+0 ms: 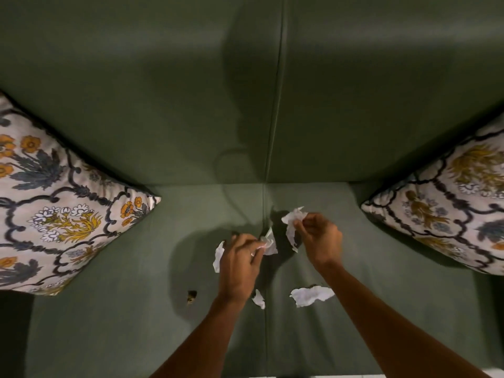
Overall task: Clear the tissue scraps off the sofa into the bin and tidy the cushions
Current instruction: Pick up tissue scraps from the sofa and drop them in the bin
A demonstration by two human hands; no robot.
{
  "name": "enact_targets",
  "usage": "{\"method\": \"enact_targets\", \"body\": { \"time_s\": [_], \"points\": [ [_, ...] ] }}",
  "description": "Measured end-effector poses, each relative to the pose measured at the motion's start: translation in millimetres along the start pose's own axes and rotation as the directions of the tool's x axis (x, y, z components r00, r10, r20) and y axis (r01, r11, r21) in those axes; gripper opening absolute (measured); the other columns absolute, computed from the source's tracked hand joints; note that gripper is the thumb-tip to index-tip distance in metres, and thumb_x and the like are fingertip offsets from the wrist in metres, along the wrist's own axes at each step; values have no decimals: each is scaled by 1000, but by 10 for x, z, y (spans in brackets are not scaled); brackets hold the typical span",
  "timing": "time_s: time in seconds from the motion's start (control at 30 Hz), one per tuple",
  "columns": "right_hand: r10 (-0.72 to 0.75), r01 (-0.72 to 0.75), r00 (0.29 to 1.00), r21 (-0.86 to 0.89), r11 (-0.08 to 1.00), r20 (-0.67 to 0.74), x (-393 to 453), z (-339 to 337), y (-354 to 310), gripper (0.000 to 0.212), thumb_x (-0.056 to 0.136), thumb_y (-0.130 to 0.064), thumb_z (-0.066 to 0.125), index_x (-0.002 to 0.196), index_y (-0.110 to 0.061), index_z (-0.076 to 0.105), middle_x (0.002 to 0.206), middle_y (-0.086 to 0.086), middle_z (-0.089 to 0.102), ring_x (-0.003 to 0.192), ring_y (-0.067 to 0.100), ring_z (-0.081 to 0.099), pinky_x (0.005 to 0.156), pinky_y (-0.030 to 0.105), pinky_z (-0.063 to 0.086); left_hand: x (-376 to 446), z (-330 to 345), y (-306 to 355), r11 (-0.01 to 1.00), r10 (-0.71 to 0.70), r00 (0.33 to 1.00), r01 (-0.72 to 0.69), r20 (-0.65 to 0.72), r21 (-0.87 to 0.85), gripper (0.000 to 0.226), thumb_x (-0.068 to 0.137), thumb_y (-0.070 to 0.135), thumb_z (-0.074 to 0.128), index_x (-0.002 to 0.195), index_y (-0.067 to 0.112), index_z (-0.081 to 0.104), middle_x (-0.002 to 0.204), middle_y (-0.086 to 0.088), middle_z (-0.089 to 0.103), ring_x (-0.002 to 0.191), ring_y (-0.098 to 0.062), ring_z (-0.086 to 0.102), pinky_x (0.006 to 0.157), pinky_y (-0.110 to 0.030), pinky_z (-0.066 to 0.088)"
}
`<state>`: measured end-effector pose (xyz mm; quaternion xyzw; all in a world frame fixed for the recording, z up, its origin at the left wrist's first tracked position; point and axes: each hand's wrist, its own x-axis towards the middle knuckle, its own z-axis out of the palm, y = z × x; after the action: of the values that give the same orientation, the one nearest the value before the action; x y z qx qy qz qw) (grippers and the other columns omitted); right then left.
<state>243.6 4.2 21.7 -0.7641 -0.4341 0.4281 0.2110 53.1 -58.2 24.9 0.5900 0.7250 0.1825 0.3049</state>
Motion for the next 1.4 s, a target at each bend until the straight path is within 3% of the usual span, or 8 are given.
{"method": "enact_targets", "body": {
  "time_s": [0.13,0.37,0.53,0.63,0.83,0.97,1.17,1.4],
  "points": [
    [-69,85,990,-132,988,121,13,-174,147,43,88,-23,86,128,-17,70,96,3,82,78,7,76,70,5,55,-116,162,135,998,43,995,-47,95,40,15,91,24,78,104,28,84,126,2,65,115,-21,53,100,-36,49],
    [-119,156,981,-253,955,153,127,94,340,39,86,-17,86,123,-15,73,105,12,82,94,29,79,87,43,66,-28,528,75,1000,16,999,-16,50,-3,18,82,-6,77,88,10,84,93,-6,74,90,-29,69,82,-43,59],
    [-118,130,991,-300,945,58,88,215,439,9,89,-20,84,89,-12,82,86,10,80,77,29,75,74,38,63,-23,504,14,993,-86,996,85,-10,-77,18,84,-4,73,86,13,80,93,-5,77,89,-26,71,80,-33,52],
    [-90,100,995,-312,945,48,39,221,453,7,92,-20,82,91,-13,85,92,11,81,80,28,76,72,27,56,-71,391,-4,986,-139,989,134,-44,-96,14,83,0,75,85,14,75,91,-3,75,86,-25,69,77,-33,51],
    [-33,46,998,-239,970,59,-7,264,358,44,89,-14,84,127,-7,64,124,16,68,105,29,69,91,35,59,-205,151,-34,975,-214,972,207,-95,-76,17,80,1,83,83,15,74,86,1,76,80,-22,71,96,8,17],
    [-35,42,999,-208,977,37,40,354,329,41,87,-8,84,123,-4,65,122,19,71,108,34,70,85,31,53,-314,97,-106,961,-270,958,262,-96,-88,11,85,8,81,90,17,76,96,0,77,88,-23,71,80,-25,53],
    [-172,212,973,-297,931,154,-88,388,195,12,86,-6,83,98,-8,84,100,13,82,83,17,71,71,7,48,-546,-54,-210,933,-349,928,331,-132,-143,6,88,7,77,92,10,77,103,-11,77,101,-35,68,85,-44,56],
    [-245,336,901,-216,917,359,-605,869,-261,13,90,-7,82,102,-6,84,99,11,84,89,23,80,88,34,64,-819,-496,-369,869,-481,825,405,-296,-285,11,91,1,68,92,10,73,101,-9,72,97,-31,64,84,-43,55]
  ]
}}
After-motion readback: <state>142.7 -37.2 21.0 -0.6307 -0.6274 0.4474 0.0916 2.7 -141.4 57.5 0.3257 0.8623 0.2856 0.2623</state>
